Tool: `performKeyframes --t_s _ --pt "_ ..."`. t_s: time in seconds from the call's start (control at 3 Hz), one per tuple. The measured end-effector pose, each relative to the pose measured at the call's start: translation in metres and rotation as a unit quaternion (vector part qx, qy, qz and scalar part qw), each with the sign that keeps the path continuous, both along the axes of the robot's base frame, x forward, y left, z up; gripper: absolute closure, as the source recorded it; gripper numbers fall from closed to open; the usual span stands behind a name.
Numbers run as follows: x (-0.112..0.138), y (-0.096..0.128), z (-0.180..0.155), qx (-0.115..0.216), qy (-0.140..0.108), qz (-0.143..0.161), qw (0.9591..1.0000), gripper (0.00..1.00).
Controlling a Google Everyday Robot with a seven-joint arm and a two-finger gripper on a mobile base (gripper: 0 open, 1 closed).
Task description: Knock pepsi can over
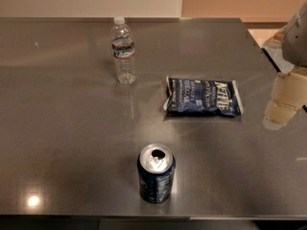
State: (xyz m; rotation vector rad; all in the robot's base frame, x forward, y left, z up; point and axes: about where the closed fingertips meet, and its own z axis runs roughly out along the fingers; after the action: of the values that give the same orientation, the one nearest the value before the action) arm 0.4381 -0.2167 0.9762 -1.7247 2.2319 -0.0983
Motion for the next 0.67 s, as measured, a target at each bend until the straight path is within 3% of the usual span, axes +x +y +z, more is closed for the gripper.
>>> performKeyframes --t_s 0.33,0.67 --pt "0.0 0.0 0.0 0.0 0.0 0.0 1.0 0.0" --pt "-0.006 0.028 -0.002 0.046 0.01 0.067 0.9966 0.0"
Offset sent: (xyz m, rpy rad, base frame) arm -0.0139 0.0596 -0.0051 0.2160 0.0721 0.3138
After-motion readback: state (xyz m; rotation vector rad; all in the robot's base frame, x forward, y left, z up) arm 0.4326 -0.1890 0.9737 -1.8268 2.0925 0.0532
